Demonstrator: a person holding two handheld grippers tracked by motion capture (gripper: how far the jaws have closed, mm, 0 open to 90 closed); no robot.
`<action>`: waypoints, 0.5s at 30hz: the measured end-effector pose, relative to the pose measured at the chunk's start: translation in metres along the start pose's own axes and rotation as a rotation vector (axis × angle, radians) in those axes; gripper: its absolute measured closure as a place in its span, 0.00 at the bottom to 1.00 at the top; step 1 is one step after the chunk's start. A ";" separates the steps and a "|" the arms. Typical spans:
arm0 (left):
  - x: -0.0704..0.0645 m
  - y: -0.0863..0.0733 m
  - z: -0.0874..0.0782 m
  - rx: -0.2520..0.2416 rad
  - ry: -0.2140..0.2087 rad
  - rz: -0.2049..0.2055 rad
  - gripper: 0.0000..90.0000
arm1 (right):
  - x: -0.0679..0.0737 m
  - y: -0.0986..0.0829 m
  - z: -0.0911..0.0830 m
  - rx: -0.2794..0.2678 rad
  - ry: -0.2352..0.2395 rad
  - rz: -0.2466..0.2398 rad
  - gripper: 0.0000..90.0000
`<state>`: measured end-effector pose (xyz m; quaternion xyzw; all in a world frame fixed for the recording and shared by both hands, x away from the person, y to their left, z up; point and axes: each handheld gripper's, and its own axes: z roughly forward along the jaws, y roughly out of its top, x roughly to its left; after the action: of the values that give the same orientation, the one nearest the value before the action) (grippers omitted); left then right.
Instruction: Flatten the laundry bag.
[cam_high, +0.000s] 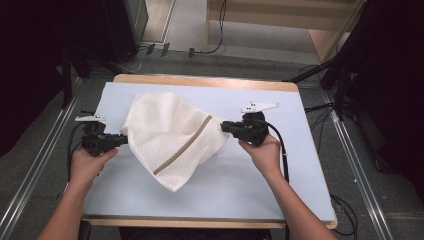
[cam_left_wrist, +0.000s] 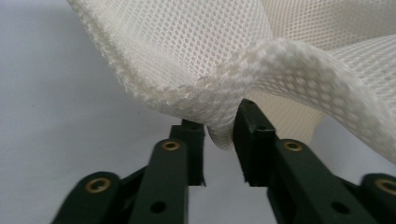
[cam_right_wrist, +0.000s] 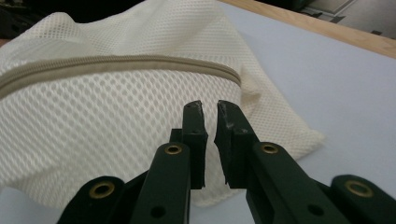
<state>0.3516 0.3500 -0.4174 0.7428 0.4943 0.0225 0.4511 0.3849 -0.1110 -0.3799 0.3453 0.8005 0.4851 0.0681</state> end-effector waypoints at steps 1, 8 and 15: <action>0.000 0.000 -0.001 0.010 0.019 0.009 0.77 | 0.001 0.000 0.002 0.004 0.010 0.001 0.93; 0.001 -0.007 -0.011 0.081 0.085 0.060 0.58 | 0.006 -0.008 0.016 0.054 0.027 -0.008 0.92; 0.008 -0.005 -0.044 0.027 0.052 -0.011 0.75 | 0.013 -0.021 0.026 0.099 0.049 -0.020 0.92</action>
<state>0.3308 0.3848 -0.3975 0.7452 0.5104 0.0328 0.4279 0.3760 -0.0900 -0.4078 0.3281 0.8283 0.4527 0.0364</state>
